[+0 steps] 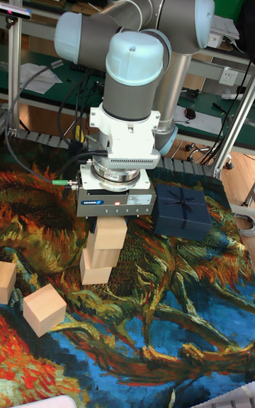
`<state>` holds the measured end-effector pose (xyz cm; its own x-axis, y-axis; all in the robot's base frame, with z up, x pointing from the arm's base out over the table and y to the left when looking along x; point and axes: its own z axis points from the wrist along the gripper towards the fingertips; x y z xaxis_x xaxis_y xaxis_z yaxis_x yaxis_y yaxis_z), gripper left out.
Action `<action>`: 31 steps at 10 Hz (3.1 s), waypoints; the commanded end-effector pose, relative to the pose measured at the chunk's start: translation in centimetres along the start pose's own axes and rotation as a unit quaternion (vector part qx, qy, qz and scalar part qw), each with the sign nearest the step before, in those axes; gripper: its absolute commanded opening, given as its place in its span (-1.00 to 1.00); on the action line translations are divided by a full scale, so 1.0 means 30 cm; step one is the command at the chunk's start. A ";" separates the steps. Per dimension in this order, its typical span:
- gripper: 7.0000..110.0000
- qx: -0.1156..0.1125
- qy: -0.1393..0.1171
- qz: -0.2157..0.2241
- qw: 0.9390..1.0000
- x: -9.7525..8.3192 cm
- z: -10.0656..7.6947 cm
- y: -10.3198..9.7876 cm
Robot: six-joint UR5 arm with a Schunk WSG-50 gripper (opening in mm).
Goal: Stack the blocks in a vertical line of five
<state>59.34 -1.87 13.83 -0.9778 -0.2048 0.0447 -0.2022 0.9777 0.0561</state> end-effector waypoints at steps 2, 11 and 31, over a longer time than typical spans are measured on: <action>1.00 -0.019 -0.007 0.006 1.000 -0.010 0.004 0.019; 0.15 -0.032 -0.010 0.010 0.999 -0.025 -0.012 0.045; -1.00 -0.018 0.005 0.057 0.998 -0.018 -0.035 0.010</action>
<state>59.95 -1.71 14.67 -0.9917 -0.1155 0.0567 -0.1109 0.9908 0.0779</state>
